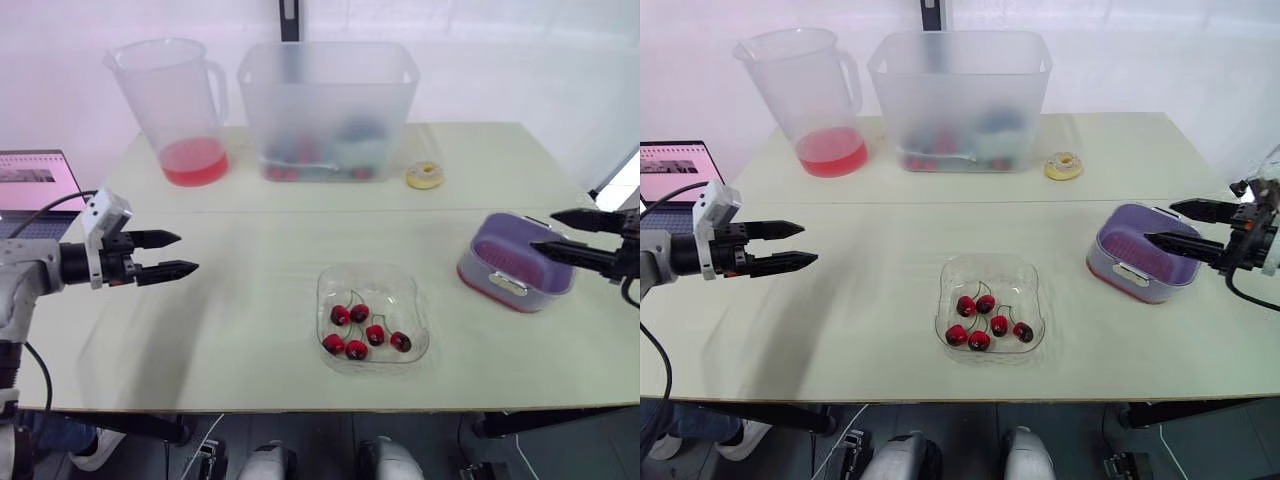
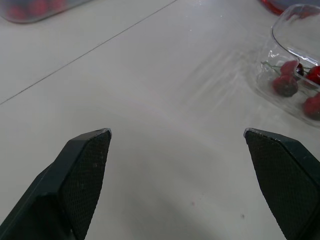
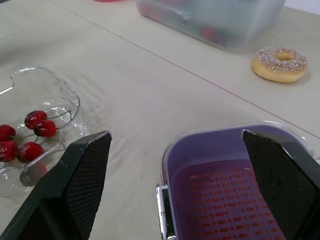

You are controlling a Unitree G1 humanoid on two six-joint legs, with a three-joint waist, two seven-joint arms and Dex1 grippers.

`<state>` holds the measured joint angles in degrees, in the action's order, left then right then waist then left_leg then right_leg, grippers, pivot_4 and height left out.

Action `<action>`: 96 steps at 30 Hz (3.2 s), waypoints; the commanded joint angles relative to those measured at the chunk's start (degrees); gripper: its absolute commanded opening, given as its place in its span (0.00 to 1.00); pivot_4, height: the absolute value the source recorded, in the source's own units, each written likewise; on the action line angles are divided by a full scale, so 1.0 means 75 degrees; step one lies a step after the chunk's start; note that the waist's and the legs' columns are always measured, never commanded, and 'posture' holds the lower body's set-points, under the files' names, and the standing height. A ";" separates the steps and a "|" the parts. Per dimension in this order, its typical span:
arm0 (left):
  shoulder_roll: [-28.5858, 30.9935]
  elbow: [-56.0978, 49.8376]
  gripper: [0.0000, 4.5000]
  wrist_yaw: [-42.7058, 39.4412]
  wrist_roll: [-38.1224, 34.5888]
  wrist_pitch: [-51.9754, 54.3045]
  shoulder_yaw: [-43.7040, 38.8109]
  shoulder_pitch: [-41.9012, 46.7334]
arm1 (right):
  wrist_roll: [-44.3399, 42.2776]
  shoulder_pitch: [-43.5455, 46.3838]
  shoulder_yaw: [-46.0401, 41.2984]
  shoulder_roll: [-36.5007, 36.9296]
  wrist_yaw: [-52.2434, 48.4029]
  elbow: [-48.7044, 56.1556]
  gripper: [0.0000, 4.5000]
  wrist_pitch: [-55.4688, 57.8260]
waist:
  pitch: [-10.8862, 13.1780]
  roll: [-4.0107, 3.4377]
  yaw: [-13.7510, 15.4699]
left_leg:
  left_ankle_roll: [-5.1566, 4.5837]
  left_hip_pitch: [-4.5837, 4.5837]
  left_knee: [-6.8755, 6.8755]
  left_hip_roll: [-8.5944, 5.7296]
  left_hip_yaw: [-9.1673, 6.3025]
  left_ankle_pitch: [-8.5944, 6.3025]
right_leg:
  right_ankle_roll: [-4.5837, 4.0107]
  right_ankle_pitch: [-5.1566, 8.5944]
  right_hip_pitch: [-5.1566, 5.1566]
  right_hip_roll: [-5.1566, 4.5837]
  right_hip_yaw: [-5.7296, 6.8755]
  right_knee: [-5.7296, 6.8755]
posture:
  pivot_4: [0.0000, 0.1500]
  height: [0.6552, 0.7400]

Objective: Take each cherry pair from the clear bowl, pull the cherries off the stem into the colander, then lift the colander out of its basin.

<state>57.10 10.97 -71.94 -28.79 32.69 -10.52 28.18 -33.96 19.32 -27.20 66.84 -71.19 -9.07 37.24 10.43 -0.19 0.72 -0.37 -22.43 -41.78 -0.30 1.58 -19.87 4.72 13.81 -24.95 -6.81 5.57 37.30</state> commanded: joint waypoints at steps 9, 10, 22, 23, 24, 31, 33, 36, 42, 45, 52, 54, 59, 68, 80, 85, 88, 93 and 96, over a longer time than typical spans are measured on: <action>-0.0166 0.0122 1.00 0.0249 -0.0049 -0.0222 -0.0243 0.0557 | -0.0168 0.0045 -0.0376 0.0175 0.0045 0.0306 0.99 0.0055 | 0.0000 0.0000 -0.0012 | 0.0000 0.0000 -0.0001 0.0001 0.0000 0.0000 | 0.0000 0.0000 0.0000 0.0002 0.0000 0.0000 | 1.00 0.39; -0.0163 0.0111 1.00 0.0204 -0.0056 -0.0214 -0.0213 0.0557 | -0.0176 0.0015 -0.0414 0.0174 0.0045 0.0338 0.99 0.0073 | 0.0000 0.0000 -0.0011 | 0.0000 0.0000 -0.0001 0.0001 0.0000 0.0000 | 0.0000 0.0000 0.0000 0.0002 0.0001 0.0001 | 1.00 0.39; -0.0641 -0.0381 1.00 0.0605 0.0110 -0.0974 -0.0366 0.0111 | -0.0423 0.0178 -0.0168 -0.0057 0.0784 0.1455 0.99 0.0817 | -0.0002 -0.0003 -0.0025 | 0.0000 0.0002 -0.0003 0.0001 -0.0001 0.0000 | 0.0000 0.0000 0.0002 0.0001 0.0000 0.0000 | 1.00 0.39; -0.0686 -0.0447 1.00 0.0653 0.0070 -0.1034 -0.0435 0.0018 | -0.0476 0.0239 -0.0116 -0.0100 0.0865 0.1611 0.99 0.0889 | -0.0002 -0.0003 -0.0033 | 0.0000 0.0003 -0.0003 0.0002 0.0000 0.0000 | 0.0000 0.0000 0.0003 0.0000 0.0000 0.0001 | 1.00 0.39; -0.0723 -0.0508 1.00 0.0697 0.0047 -0.1055 -0.0467 -0.0030 | -0.0495 0.0283 -0.0087 -0.0120 0.0903 0.1670 0.99 0.0918 | -0.0001 -0.0002 -0.0028 | 0.0000 0.0003 -0.0002 0.0003 -0.0001 0.0000 | 0.0000 0.0000 0.0002 0.0001 -0.0001 0.0001 | 1.00 0.39; -0.0492 -0.1495 1.00 0.0457 -0.0633 -0.0119 -0.0742 -0.1039 | -0.0640 0.1798 0.2172 0.0107 0.0787 0.3419 0.99 0.1629 | 0.0000 -0.0005 -0.0057 | 0.0001 0.0002 -0.0001 0.0006 -0.0005 0.0000 | 0.0000 0.0000 -0.0003 0.0002 -0.0002 0.0000 | 1.00 0.39; -0.0631 -0.2123 1.00 0.0573 -0.0811 -0.0136 -0.0883 -0.1428 | -0.0755 0.2636 0.3056 -0.0115 0.0839 0.4023 0.99 0.2138 | 0.0000 -0.0004 -0.0037 | 0.0001 -0.0002 -0.0001 0.0005 -0.0009 -0.0001 | -0.0001 0.0000 -0.0004 0.0001 -0.0002 -0.0003 | 1.00 0.39; -0.0858 -0.2765 1.00 0.0874 -0.1263 0.0166 -0.1185 -0.1856 | -0.0983 0.3858 0.4047 -0.0628 0.0938 0.4379 0.99 0.3009 | 0.0000 -0.0003 -0.0022 | 0.0001 -0.0004 -0.0003 0.0001 -0.0006 -0.0001 | -0.0001 0.0000 -0.0006 -0.0007 -0.0011 -0.0004 | 1.00 0.39; -0.1207 -0.3808 1.00 0.1352 -0.1731 0.0373 -0.1546 -0.2780 | 0.0230 0.4835 0.6851 -0.2118 0.2201 0.4724 0.99 0.4155 | -0.0011 0.0014 -0.0043 | 0.0003 -0.0005 -0.0006 0.0002 -0.0019 -0.0001 | -0.0003 0.0000 -0.0003 -0.0018 -0.0009 -0.0006 | 1.00 0.39; -0.1267 -0.4094 1.00 0.1600 -0.1800 0.0447 -0.1604 -0.2971 | 0.0691 0.4759 0.7510 -0.2345 0.2538 0.4806 0.99 0.4332 | -0.0007 0.0013 0.0009 | 0.0004 -0.0010 -0.0007 -0.0002 -0.0020 0.0000 | -0.0003 -0.0001 -0.0007 -0.0022 -0.0008 -0.0001 | 1.00 0.39; -0.1249 -0.4273 1.00 0.1870 -0.1822 0.0416 -0.1661 -0.3196 | 0.1183 0.4560 0.7670 -0.2866 0.3355 0.4449 0.87 0.4957 | -0.0011 0.0018 -0.0026 | 0.0004 -0.0016 -0.0013 -0.0013 -0.0018 0.0000 | -0.0004 -0.0001 -0.0009 -0.0014 0.0002 0.0000 | 1.00 0.39; -0.1240 -0.4281 1.00 0.1895 -0.1794 0.0385 -0.1617 -0.3215 | 0.1201 0.4407 0.7697 -0.2946 0.3463 0.4507 0.70 0.5130 | -0.0011 0.0018 -0.0032 | 0.0004 -0.0015 -0.0009 -0.0008 -0.0019 0.0000 | -0.0003 -0.0001 -0.0011 -0.0007 0.0002 0.0000 | 1.00 0.39; -0.1236 -0.4271 1.00 0.1934 -0.1838 0.0379 -0.1544 -0.3114 | 0.1258 0.4254 0.7629 -0.3027 0.3625 0.4477 0.70 0.5257 | -0.0011 0.0018 -0.0034 | 0.0004 -0.0015 -0.0008 -0.0007 -0.0017 0.0000 | -0.0003 -0.0001 -0.0011 -0.0007 0.0003 0.0000 | 1.00 0.39; -0.1213 -0.4086 1.00 0.1893 -0.1651 0.0253 -0.1317 -0.2937 | 0.1686 0.3899 0.7805 -0.3049 0.3780 0.4120 0.70 0.4784 | -0.0011 0.0018 -0.0041 | 0.0004 -0.0014 -0.0008 -0.0008 -0.0017 0.0000 | -0.0003 -0.0001 -0.0010 -0.0004 0.0003 0.0000 | 1.00 0.39; -0.1187 -0.3795 1.00 0.1762 -0.1503 0.0052 -0.1172 -0.2719 | 0.1920 0.3971 0.7958 -0.2643 0.3144 0.4293 0.31 0.4230 | -0.0010 0.0018 -0.0039 | 0.0003 -0.0014 -0.0007 -0.0007 -0.0018 0.0000 | -0.0003 -0.0001 -0.0011 -0.0002 0.0003 -0.0001 | 1.00 0.39; -0.1346 -0.3715 1.00 0.1887 -0.1829 0.0340 -0.1216 -0.2417 | 0.1755 0.4331 0.7640 -0.1889 0.1840 0.4999 0.31 0.3160 | -0.0008 0.0015 -0.0031 | 0.0002 -0.0015 -0.0007 -0.0007 -0.0018 0.0000 | -0.0003 -0.0001 -0.0011 -0.0002 0.0003 -0.0003 | 1.00 0.39; -0.1637 -0.3600 1.00 0.2314 -0.2464 0.0821 -0.1364 -0.1832 | 0.2149 0.4407 0.7097 -0.1274 0.0888 0.5156 0.31 0.0949 | -0.0005 0.0018 0.0003 | 0.0002 -0.0013 -0.0007 -0.0006 -0.0020 -0.0001 | -0.0002 0.0000 -0.0008 0.0000 0.0003 -0.0004 | 1.00 0.39; -0.2184 -0.3346 1.00 0.3319 -0.3590 0.1630 -0.1589 -0.0693 | 0.2929 0.4869 0.6264 -0.1406 0.0706 0.4185 0.31 -0.1634 | -0.0004 0.0026 -0.0029 | 0.0003 -0.0003 -0.0008 -0.0006 -0.0021 0.0000 | -0.0001 -0.0001 0.0006 0.0000 0.0003 -0.0006 | 1.00 0.39; -0.2955 -0.2959 1.00 0.4610 -0.4534 0.2111 -0.1687 0.0459 | 0.4155 0.5276 0.6193 -0.2015 0.1586 0.3275 0.31 -0.3677 | -0.0004 0.0028 -0.0030 | 0.0006 0.0000 -0.0008 -0.0004 -0.0020 0.0002 | -0.0001 -0.0001 0.0006 0.0000 0.0003 -0.0003 | 1.00 0.39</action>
<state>35.80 -11.32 -42.05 -58.30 47.24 -21.39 28.63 -7.63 56.73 21.22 53.33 -63.19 17.52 17.98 10.40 0.01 0.50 -0.30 -22.43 -41.86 -0.33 1.43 -19.85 4.72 13.80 -24.90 -6.81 5.59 37.29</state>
